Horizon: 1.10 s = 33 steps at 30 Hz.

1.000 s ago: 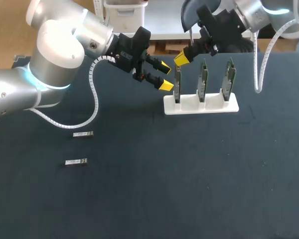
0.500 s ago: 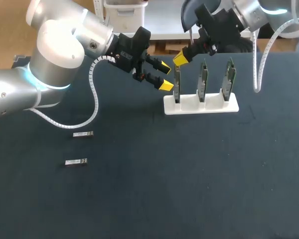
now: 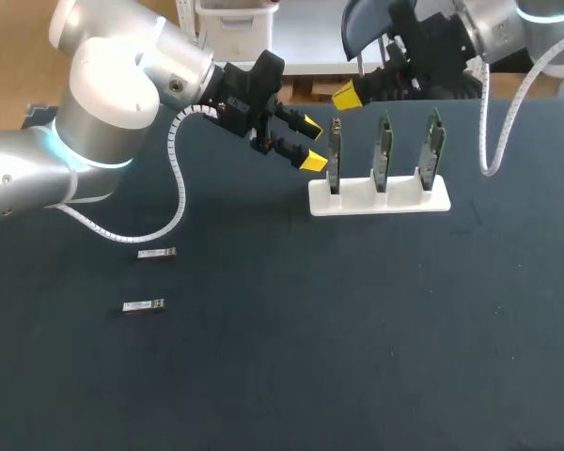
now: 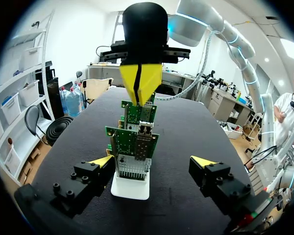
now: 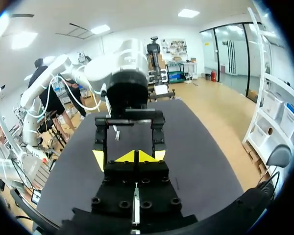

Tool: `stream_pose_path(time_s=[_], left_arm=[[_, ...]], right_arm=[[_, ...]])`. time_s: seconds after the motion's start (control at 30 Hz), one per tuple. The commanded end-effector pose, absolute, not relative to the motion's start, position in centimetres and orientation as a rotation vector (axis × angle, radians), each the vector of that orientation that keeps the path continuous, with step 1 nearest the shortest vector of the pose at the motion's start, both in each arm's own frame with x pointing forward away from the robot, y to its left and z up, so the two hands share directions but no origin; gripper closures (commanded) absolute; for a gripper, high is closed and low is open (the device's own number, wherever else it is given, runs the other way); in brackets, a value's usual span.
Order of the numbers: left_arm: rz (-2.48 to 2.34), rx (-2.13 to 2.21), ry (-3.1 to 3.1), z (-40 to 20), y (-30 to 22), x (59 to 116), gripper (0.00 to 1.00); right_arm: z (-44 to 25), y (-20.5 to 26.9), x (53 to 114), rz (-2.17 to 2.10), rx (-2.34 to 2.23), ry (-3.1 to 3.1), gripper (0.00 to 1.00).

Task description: Pick up the optical module with the left hand, and insert it into the network port with the right hand.

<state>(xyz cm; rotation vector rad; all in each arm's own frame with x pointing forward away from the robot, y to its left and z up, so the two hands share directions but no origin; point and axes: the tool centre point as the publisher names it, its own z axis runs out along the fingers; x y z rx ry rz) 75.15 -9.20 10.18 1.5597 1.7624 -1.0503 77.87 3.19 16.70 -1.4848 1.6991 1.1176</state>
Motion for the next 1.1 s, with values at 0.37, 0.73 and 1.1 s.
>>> stream_pose_path(time_s=[0.37,0.73,1.1], left_arm=[[-1.053,1.564,1.764,10.2,-9.3,75.4,0.00],[-1.053,1.564,1.764,10.2,-9.3,75.4,0.00],[-1.053,1.564,1.764,10.2,-9.3,75.4,0.00]], right_arm=[[17.7,-2.0,77.8,1.114,-1.443,1.663,1.00],[17.5,-5.2,77.1,1.106,-1.486,1.672,1.00],[16.4,-7.0,76.9,1.124,-1.539,1.695,1.00]])
